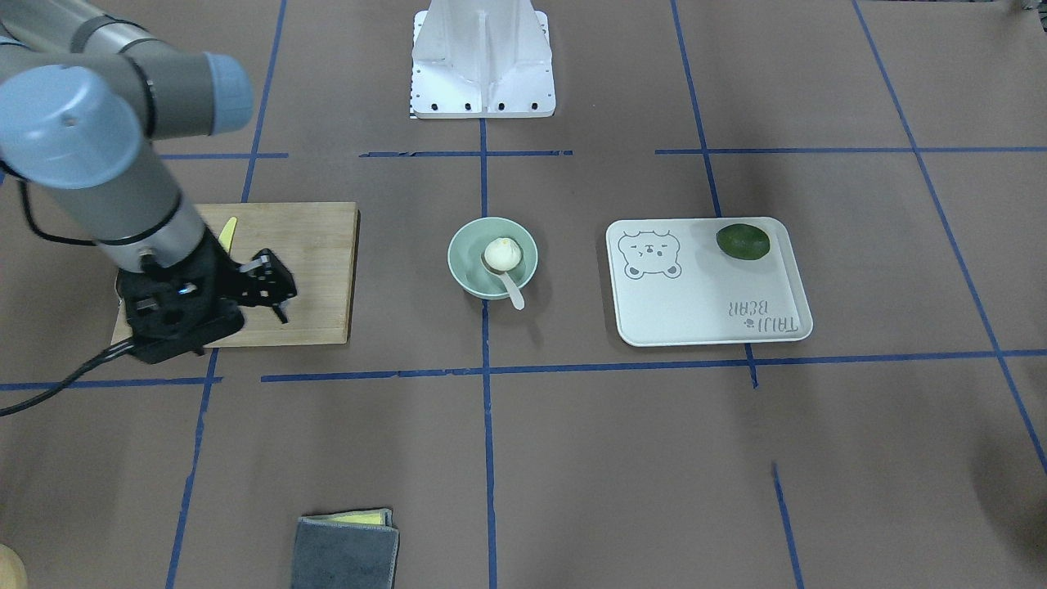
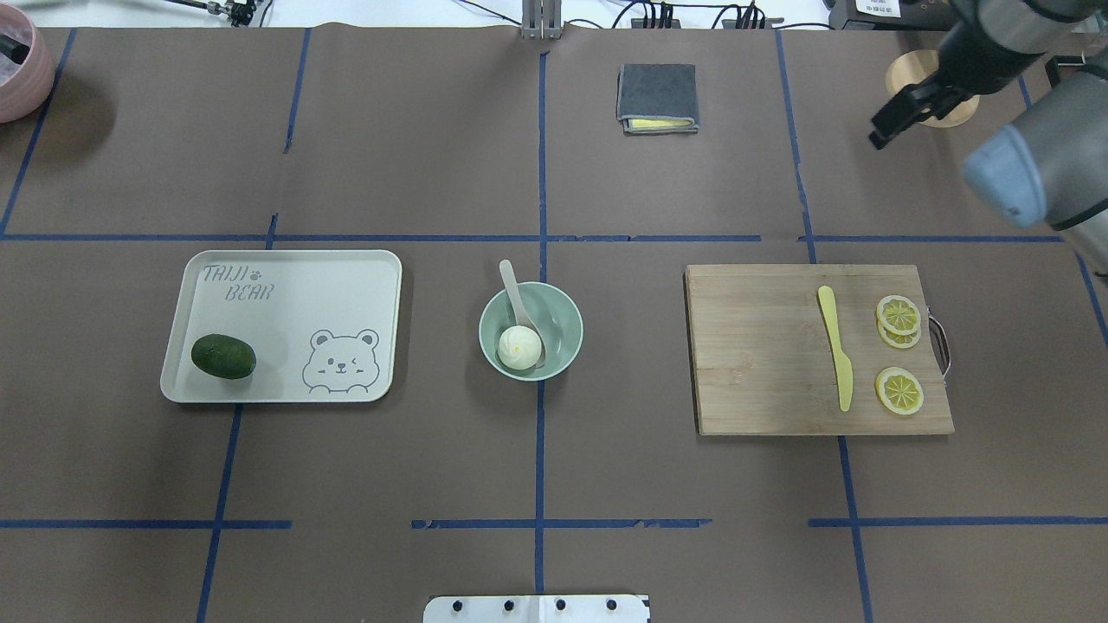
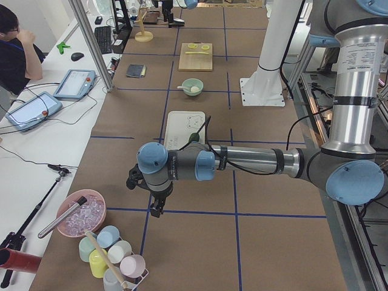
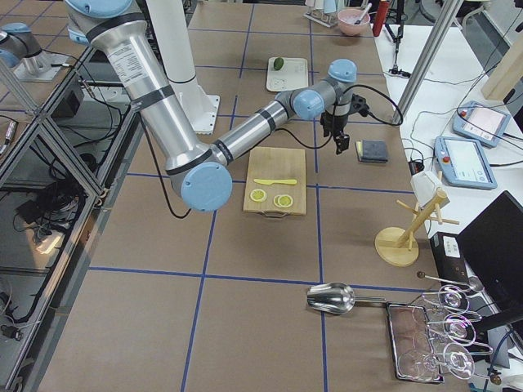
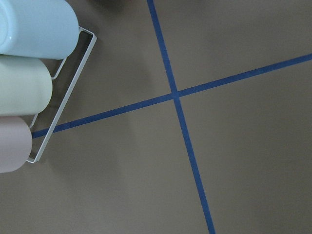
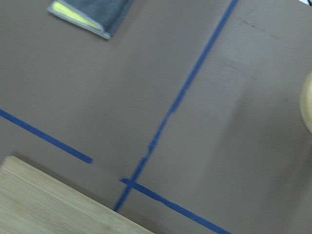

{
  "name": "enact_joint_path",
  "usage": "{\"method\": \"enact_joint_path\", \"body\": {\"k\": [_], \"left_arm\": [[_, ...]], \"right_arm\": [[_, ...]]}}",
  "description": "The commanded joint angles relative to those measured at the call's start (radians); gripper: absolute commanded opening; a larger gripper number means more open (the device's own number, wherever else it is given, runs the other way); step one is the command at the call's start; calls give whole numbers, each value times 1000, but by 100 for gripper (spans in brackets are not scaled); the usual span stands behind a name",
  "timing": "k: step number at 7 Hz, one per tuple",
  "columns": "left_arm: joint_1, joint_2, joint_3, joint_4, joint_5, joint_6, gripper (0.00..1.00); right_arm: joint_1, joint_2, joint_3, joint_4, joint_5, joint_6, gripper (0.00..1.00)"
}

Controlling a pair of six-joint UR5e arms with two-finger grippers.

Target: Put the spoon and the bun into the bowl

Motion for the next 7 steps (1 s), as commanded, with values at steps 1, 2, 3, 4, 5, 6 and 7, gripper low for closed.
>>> {"method": "enact_joint_path", "body": {"k": [1,2,3,4,5,6,7], "left_arm": [[-1,1,-1,2,-11,3,100],[-1,-1,-3,0,-11,4,100],[-1,1,-3,0,-10,9,100],[-1,2,-1,-3,-10,12,100],[-1,16,-9,-6,-11,12,100],[-1,36,-35,-4,-11,12,100],[-1,47,-53,-6,-11,12,100]], "right_arm": [[204,-175,-10,-4,78,-160,100],[234,-269,-3,6,90,-161,100],[271,-353,2,8,87,-162,100],[301,-401,11,10,86,-161,100],[323,-412,13,2,72,-156,100],[331,-418,7,-4,57,-147,100],[331,-428,13,3,58,-148,100]]}}
